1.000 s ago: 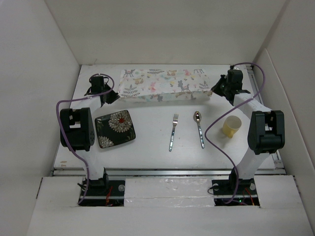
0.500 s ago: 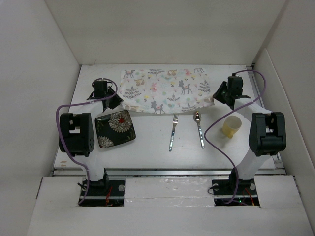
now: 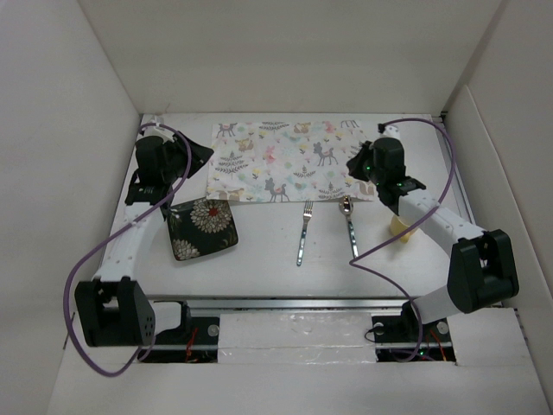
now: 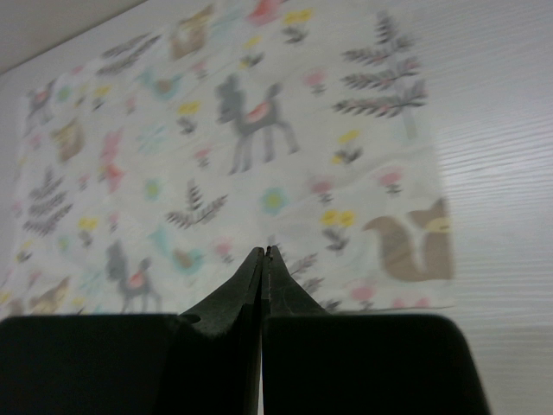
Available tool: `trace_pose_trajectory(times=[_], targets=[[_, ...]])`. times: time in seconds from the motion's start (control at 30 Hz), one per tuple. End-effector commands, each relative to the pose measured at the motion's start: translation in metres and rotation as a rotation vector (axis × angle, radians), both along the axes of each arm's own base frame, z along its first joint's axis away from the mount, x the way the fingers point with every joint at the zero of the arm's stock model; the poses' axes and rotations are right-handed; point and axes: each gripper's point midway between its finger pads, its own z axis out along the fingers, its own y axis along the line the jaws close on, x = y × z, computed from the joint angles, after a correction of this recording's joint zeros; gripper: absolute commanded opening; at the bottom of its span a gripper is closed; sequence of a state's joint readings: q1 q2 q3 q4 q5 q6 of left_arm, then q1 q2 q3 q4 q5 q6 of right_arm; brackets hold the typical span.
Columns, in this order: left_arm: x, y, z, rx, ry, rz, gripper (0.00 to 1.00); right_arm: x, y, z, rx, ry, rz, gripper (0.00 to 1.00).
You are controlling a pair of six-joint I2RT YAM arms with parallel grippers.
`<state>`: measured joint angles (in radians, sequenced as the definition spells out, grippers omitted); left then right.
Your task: Set the dinner table for one person
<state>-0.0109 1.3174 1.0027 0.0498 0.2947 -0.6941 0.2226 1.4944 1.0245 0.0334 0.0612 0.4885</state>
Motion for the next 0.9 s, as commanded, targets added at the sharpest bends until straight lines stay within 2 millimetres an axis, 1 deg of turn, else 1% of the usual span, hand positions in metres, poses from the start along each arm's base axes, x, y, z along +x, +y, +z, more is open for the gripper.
trace_pose_trajectory(times=[0.0, 0.03, 0.07, 0.1, 0.13, 0.17, 0.2, 0.23, 0.27, 0.3, 0.33, 0.37, 0.4, 0.43, 0.47, 0.5, 0.53, 0.6, 0.63, 0.67, 0.73, 0.77, 0.8, 0.83, 0.87], targets=[[-0.036, -0.011, 0.066, 0.028, -0.205, -0.093, 0.36, -0.028, 0.079, 0.025, 0.041, -0.116, 0.219, 0.00], [-0.043, -0.011, 0.072, 0.043, -0.225, -0.102, 0.32, -0.051, 0.121, 0.023, 0.080, -0.108, 0.357, 0.00], [-0.052, -0.010, 0.070, 0.063, -0.223, -0.112, 0.29, -0.065, 0.144, 0.010, 0.112, -0.075, 0.416, 0.00], [-0.065, -0.009, 0.084, 0.084, -0.271, -0.113, 0.28, -0.073, 0.167, 0.014, 0.150, -0.101, 0.475, 0.00], [-0.075, -0.007, 0.084, 0.108, -0.274, -0.116, 0.27, -0.084, 0.185, 0.010, 0.169, -0.091, 0.519, 0.11], [-0.082, -0.009, 0.077, 0.118, -0.274, -0.122, 0.26, -0.104, 0.218, -0.005, 0.187, -0.046, 0.582, 0.20], [-0.097, -0.010, 0.091, 0.121, -0.334, -0.127, 0.26, -0.109, 0.236, -0.001, 0.213, -0.059, 0.611, 0.29], [-0.104, -0.010, 0.092, 0.116, -0.355, -0.127, 0.25, -0.116, 0.251, -0.003, 0.243, -0.043, 0.635, 0.46], [-0.109, -0.011, 0.083, 0.117, -0.344, -0.133, 0.26, -0.126, 0.273, -0.019, 0.254, -0.007, 0.673, 0.52], [-0.117, -0.011, 0.098, 0.123, -0.412, -0.135, 0.26, -0.125, 0.288, -0.014, 0.278, -0.009, 0.689, 0.55], [-0.120, -0.010, 0.097, 0.137, -0.414, -0.135, 0.26, -0.128, 0.299, -0.016, 0.300, 0.011, 0.701, 0.58], [-0.122, -0.015, 0.095, 0.156, -0.418, -0.153, 0.27, -0.132, 0.327, -0.029, 0.345, 0.048, 0.733, 0.60], [-0.121, -0.015, 0.094, 0.156, -0.412, -0.154, 0.27, -0.131, 0.328, -0.043, 0.332, 0.073, 0.729, 0.60], [-0.121, -0.018, 0.093, 0.161, -0.414, -0.165, 0.29, -0.129, 0.335, -0.041, 0.357, 0.072, 0.736, 0.61], [-0.121, -0.020, 0.090, 0.163, -0.410, -0.182, 0.29, -0.132, 0.344, -0.042, 0.390, 0.081, 0.743, 0.61], [-0.121, -0.021, 0.086, 0.160, -0.403, -0.190, 0.29, -0.135, 0.351, -0.047, 0.396, 0.097, 0.747, 0.61], [-0.121, -0.022, 0.086, 0.160, -0.405, -0.196, 0.30, -0.129, 0.355, -0.056, 0.399, 0.118, 0.727, 0.62], [-0.122, -0.025, 0.081, 0.151, -0.394, -0.215, 0.30, -0.124, 0.362, -0.061, 0.413, 0.127, 0.717, 0.62], [-0.122, -0.026, 0.081, 0.153, -0.393, -0.219, 0.31, -0.128, 0.368, -0.076, 0.410, 0.161, 0.725, 0.62], [-0.123, -0.028, 0.082, 0.153, -0.393, -0.229, 0.31, -0.123, 0.375, -0.071, 0.432, 0.157, 0.724, 0.62], [-0.123, -0.031, 0.083, 0.156, -0.396, -0.239, 0.31, -0.121, 0.382, -0.080, 0.428, 0.178, 0.707, 0.61], [-0.123, -0.031, 0.083, 0.153, -0.395, -0.240, 0.31, -0.120, 0.384, -0.093, 0.418, 0.204, 0.701, 0.61], [-0.123, -0.031, 0.082, 0.154, -0.393, -0.242, 0.31, -0.116, 0.390, -0.087, 0.431, 0.194, 0.706, 0.61], [-0.124, -0.032, 0.082, 0.152, -0.392, -0.243, 0.31, -0.115, 0.392, -0.089, 0.432, 0.199, 0.706, 0.60], [-0.123, -0.031, 0.083, 0.154, -0.394, -0.244, 0.31, -0.120, 0.397, -0.100, 0.420, 0.222, 0.712, 0.59]])
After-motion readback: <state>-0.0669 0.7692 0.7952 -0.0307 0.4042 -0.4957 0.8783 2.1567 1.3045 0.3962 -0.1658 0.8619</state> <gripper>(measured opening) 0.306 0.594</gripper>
